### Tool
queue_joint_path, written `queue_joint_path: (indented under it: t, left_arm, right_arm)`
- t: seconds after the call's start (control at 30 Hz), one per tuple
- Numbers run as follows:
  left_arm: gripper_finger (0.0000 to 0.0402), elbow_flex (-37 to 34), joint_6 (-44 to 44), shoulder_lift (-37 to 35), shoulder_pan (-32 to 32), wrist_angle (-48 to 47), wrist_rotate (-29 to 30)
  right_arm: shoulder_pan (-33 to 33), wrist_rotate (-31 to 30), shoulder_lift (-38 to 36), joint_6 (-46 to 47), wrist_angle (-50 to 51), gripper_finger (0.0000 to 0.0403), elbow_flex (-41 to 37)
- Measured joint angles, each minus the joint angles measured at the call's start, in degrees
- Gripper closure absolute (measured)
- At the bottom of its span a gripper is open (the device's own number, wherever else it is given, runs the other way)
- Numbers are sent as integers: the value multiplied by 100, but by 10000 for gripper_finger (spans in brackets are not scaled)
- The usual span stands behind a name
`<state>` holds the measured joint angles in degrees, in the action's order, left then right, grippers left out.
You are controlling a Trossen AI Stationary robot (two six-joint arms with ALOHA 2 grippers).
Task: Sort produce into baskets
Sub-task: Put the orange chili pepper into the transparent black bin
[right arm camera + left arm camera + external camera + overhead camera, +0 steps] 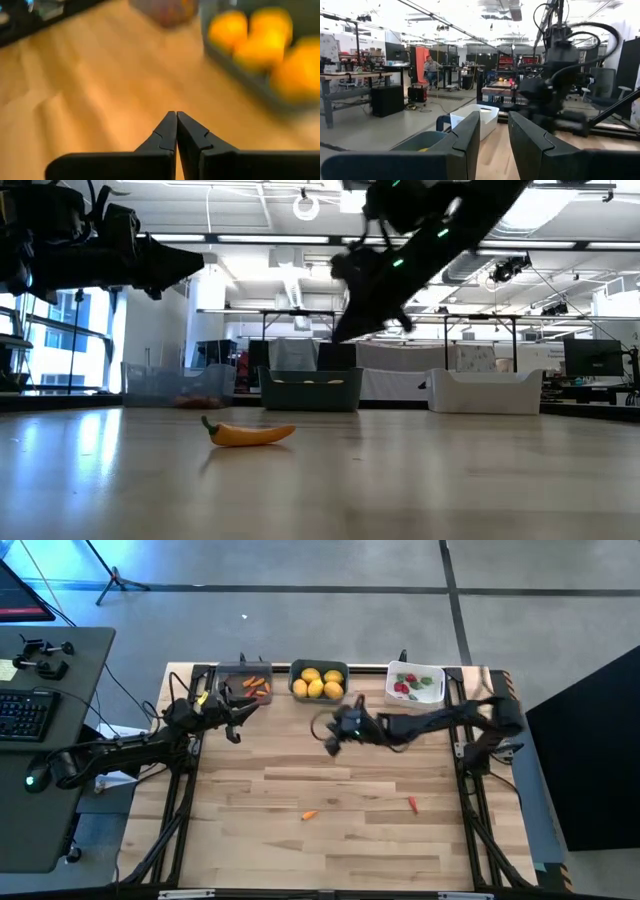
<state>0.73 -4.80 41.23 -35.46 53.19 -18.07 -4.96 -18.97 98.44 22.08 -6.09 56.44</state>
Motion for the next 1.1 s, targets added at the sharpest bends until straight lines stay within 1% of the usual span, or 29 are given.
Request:
queue_joint_path:
  t: [0.13,0.27,0.33,0.47,0.53,0.6,0.73,0.83,1.0,1.1]
  left_arm:
    - [320,0,5,0,0,-8,-13]
    - [343,0,80,0,-2,-268,-13]
    - [358,0,107,0,-2,-352,-8]
    - [391,0,103,0,0,-361,-6]
    - [399,0,57,0,-2,-365,0]
    - [398,0,26,0,0,-370,5]
    - [400,0,5,0,-2,-415,15]
    - [401,0,-7,0,-2,-430,18]
    - [401,0,-7,0,-2,-515,31]
    - [401,0,-6,0,-2,-677,33]
  right_arm:
    - [592,89,-889,1406,1786,403,-275]
    - [1278,537,-1490,3084,3693,403,-306]
    - [1661,873,-1665,3780,4317,403,-306]
    - [2323,1323,-1707,5133,5122,397,-306]
    - [2544,1641,-1638,5710,5400,385,-306]
    - [2756,1857,-1540,6100,5571,365,-308]
    - [3008,2060,-1325,6763,5810,312,-308]
    - [3059,2184,-1108,7017,6078,283,-308]
    - [3040,2352,-824,7037,6403,274,-313]
    - [3035,2529,-801,7013,6120,277,-570]
